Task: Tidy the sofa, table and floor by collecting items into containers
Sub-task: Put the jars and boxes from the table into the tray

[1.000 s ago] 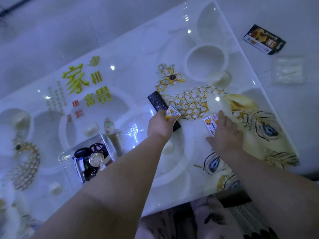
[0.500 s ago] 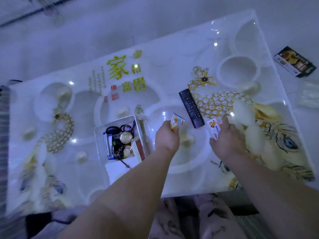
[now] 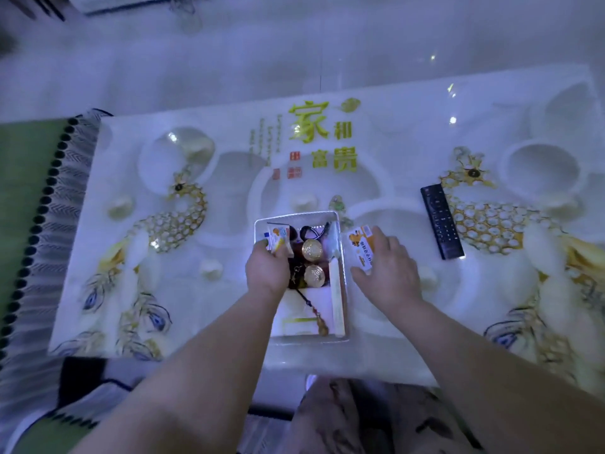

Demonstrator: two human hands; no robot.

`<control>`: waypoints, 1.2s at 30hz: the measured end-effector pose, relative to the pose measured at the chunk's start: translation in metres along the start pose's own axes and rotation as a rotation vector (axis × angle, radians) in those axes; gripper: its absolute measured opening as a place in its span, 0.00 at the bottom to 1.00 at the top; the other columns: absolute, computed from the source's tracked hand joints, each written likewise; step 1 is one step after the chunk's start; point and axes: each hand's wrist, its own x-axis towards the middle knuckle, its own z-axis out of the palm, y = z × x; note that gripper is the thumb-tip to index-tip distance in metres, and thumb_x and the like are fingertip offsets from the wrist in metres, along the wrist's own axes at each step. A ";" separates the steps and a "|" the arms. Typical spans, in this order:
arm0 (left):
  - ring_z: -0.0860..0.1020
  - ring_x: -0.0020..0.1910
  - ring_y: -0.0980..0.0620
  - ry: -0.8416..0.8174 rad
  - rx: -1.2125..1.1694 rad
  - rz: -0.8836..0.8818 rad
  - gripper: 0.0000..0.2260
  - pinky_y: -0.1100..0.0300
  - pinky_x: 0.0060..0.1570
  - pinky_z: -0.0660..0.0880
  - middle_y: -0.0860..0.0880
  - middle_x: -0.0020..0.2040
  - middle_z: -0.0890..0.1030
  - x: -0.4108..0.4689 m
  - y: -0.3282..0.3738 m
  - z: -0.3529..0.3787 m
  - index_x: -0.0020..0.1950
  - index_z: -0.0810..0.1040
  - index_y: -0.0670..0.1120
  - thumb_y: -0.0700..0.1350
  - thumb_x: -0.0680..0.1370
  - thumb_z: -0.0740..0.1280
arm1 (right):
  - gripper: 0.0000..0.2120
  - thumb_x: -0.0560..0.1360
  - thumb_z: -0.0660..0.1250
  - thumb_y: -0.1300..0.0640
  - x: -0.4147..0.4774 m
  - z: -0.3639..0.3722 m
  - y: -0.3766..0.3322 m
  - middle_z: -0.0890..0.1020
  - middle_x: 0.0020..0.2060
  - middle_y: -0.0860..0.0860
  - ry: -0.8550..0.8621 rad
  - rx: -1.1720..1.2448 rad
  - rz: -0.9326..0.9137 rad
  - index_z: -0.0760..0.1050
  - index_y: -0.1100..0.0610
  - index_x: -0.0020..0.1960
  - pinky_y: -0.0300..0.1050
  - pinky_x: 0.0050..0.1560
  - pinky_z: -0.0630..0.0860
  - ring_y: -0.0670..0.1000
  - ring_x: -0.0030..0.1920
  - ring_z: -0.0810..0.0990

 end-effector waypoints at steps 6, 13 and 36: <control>0.78 0.56 0.40 -0.046 -0.026 -0.100 0.18 0.52 0.57 0.76 0.41 0.58 0.79 0.024 -0.032 -0.032 0.67 0.70 0.44 0.41 0.77 0.58 | 0.35 0.71 0.66 0.47 0.005 0.022 -0.050 0.73 0.60 0.55 0.014 -0.018 -0.059 0.57 0.54 0.73 0.53 0.56 0.70 0.58 0.60 0.72; 0.78 0.47 0.44 -0.222 -0.015 0.010 0.11 0.57 0.48 0.75 0.44 0.52 0.81 0.022 -0.067 -0.040 0.58 0.76 0.46 0.40 0.78 0.59 | 0.32 0.72 0.66 0.54 0.018 0.038 -0.098 0.70 0.65 0.52 -0.002 -0.110 -0.134 0.59 0.53 0.72 0.53 0.60 0.67 0.56 0.66 0.68; 0.80 0.51 0.42 -0.332 -0.106 0.090 0.08 0.50 0.54 0.78 0.44 0.50 0.83 0.033 -0.048 -0.029 0.46 0.75 0.51 0.39 0.76 0.59 | 0.30 0.69 0.65 0.67 0.053 0.061 -0.099 0.73 0.66 0.55 -0.018 -0.045 -0.281 0.66 0.57 0.70 0.53 0.65 0.67 0.57 0.68 0.68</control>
